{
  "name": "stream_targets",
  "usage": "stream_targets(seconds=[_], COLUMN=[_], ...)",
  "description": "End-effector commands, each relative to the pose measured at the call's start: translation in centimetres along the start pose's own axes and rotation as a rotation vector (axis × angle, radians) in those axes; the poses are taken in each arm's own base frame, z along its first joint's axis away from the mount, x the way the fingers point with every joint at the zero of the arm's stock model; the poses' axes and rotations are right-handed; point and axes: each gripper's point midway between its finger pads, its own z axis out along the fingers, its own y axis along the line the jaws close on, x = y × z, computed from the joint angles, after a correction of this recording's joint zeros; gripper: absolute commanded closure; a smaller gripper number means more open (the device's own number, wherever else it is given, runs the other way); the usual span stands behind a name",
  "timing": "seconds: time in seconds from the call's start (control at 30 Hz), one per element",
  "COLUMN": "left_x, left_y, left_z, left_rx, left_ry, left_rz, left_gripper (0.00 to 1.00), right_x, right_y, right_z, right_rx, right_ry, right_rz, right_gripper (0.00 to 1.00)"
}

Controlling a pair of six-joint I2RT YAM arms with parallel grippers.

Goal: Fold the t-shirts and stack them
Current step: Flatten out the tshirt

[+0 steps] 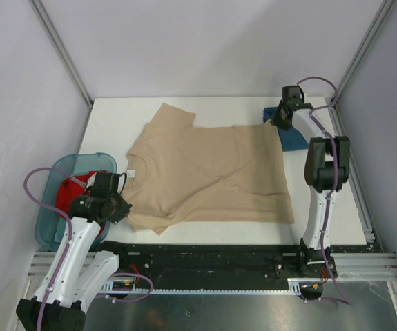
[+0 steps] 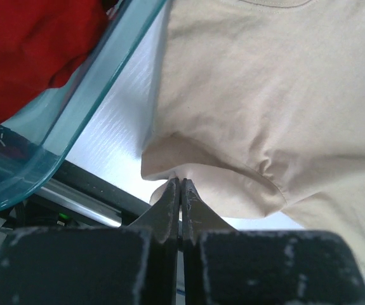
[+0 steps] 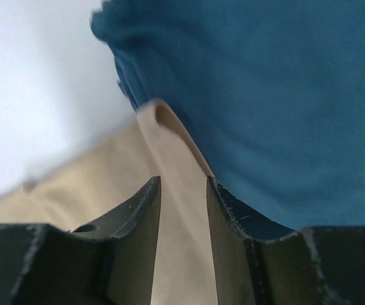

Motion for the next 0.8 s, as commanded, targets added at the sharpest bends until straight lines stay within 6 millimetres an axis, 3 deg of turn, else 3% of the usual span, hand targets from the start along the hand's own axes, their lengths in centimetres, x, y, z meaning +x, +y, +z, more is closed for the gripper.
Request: stream_targets(seconds=[0.0,0.23,0.47,0.77], left_x=[-0.1,0.1,0.2,0.2], left_y=[-1.0,-1.1,-1.1,-1.1], left_z=[0.1,0.4,0.6,0.7], left_rx=[0.057,0.047,0.04,0.033], left_ry=[-0.001,0.021,0.03,0.034], left_rz=[0.066,0.077,0.081,0.081], left_gripper=[1.0,1.0,1.0,1.0], right_x=[-4.0,-5.1,-4.8,-3.0], right_y=[2.6,2.4,2.3,2.4], right_z=[2.5,5.2,5.3,6.9], right_rx=[0.016,0.02,0.03,-0.003], right_ry=[-0.102,-0.128,-0.136,-0.079], right_rz=[-0.118,-0.131,-0.137,-0.137], right_gripper=[0.61,0.6,0.59,0.6])
